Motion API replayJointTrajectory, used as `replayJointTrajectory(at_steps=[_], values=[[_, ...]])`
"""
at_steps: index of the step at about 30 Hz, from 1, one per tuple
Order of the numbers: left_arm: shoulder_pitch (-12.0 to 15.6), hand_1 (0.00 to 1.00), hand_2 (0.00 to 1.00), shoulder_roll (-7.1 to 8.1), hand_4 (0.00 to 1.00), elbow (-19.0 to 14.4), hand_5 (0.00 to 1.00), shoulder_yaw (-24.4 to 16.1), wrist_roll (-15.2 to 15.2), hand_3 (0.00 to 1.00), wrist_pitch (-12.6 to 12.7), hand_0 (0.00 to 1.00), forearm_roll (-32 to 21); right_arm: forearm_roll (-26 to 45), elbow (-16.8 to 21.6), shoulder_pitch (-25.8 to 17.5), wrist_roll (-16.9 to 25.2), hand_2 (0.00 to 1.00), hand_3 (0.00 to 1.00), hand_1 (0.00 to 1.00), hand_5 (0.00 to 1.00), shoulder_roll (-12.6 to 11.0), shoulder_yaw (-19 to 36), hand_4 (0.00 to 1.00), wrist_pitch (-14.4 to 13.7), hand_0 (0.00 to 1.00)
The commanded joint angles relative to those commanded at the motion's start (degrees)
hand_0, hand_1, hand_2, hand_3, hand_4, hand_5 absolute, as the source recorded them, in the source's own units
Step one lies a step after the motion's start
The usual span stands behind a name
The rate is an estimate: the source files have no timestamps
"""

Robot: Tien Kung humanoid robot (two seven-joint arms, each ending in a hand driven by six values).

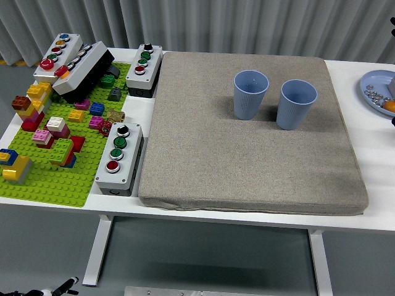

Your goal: Pick cup pour cup place

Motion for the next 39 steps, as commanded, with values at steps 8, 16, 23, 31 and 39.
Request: replayJointTrajectory(at_steps=[8,16,23,31,39], values=[[0.53,0.861,0.908,-0.48,0.601,0.00,0.998,-2.45,0.29,0.797,0.55,0.838,-0.29,-0.38,0.04,0.73,-0.19,0.840,0.814,0.829,0.998,0.58,-1.23,0.729,-0.16,0.943],[1.18,0.864,0.914,-0.58,0.601,0.00,0.998,-2.96,0.28,0.797,0.72,0.835,-1.23,-0.06,0.05,1.21,-0.26,0.840,0.815,0.829,0.998,1.11,-2.55,0.724,-0.02,0.951],[1.74,0.865,0.915,-0.69,0.600,0.00,0.998,-3.41,0.11,0.799,1.04,0.840,-2.17,0.06,0.11,1.16,-0.25,0.840,0.815,0.829,0.998,1.39,-3.33,0.726,0.09,0.949],[2.13,0.862,0.922,-0.57,0.600,0.00,0.998,-3.73,-0.04,0.798,1.06,0.838,-2.29,0.11,0.37,1.07,-0.23,0.840,0.815,0.829,0.998,1.49,-3.58,0.723,0.14,0.949],[1.96,0.859,0.916,-0.60,0.601,0.00,0.998,-4.99,-0.02,0.797,1.08,0.830,-1.40,0.52,0.47,1.00,-0.14,0.840,0.815,0.830,0.998,1.31,-3.15,0.721,0.20,0.949]])
